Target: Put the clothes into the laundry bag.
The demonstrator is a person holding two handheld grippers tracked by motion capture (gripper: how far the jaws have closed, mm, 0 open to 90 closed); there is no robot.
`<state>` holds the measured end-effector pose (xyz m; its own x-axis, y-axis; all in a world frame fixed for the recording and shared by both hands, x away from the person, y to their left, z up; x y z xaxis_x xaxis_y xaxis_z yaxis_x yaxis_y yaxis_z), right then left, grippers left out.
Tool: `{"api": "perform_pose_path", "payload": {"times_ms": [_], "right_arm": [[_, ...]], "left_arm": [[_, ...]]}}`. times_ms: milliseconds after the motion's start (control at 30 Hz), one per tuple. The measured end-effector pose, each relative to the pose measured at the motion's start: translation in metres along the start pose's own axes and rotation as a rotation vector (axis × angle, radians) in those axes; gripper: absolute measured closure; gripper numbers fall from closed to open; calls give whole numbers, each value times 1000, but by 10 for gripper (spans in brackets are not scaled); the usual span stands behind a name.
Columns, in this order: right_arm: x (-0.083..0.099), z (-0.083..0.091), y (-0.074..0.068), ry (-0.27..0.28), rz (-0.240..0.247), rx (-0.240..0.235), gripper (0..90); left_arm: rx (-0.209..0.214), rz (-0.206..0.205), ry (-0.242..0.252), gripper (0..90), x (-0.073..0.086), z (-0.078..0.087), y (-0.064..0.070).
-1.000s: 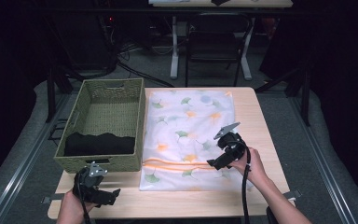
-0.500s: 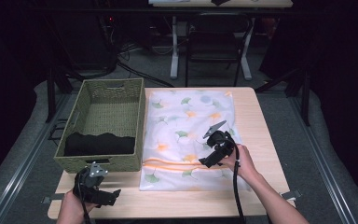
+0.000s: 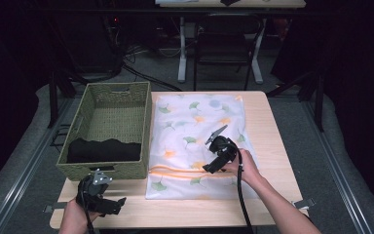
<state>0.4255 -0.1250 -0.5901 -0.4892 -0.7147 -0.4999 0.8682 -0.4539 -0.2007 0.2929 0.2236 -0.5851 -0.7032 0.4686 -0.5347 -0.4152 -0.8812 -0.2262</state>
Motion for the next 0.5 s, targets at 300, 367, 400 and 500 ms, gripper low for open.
{"api": "perform_pose_path", "payload": {"times_ms": [300,367,400,500], "right_arm": [[10,-19,3,-71,-10,-8,161],[12,-22,4,-86,-8,0,174],[13,-24,4,-90,-9,-9,190],[14,-25,4,-95,-9,-4,206]], "left_arm": [[9,-4,-1,0,0,0,1],[13,-6,-3,0,0,0,1],[15,-7,-3,0,0,0,1],[15,-7,-3,0,0,0,1]]}}
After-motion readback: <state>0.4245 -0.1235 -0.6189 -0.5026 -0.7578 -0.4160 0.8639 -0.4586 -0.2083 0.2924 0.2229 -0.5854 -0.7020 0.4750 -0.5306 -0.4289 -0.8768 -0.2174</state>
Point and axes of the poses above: each handheld gripper's, and its own axes: z roughly backward along the jaws, x roughly out of its underside, y roughly to its right, the point moved 7 cm from there along -z, roughly forward along the jaws, and after that the axes turned 13 degrees about -x, right-handed, at the moved point
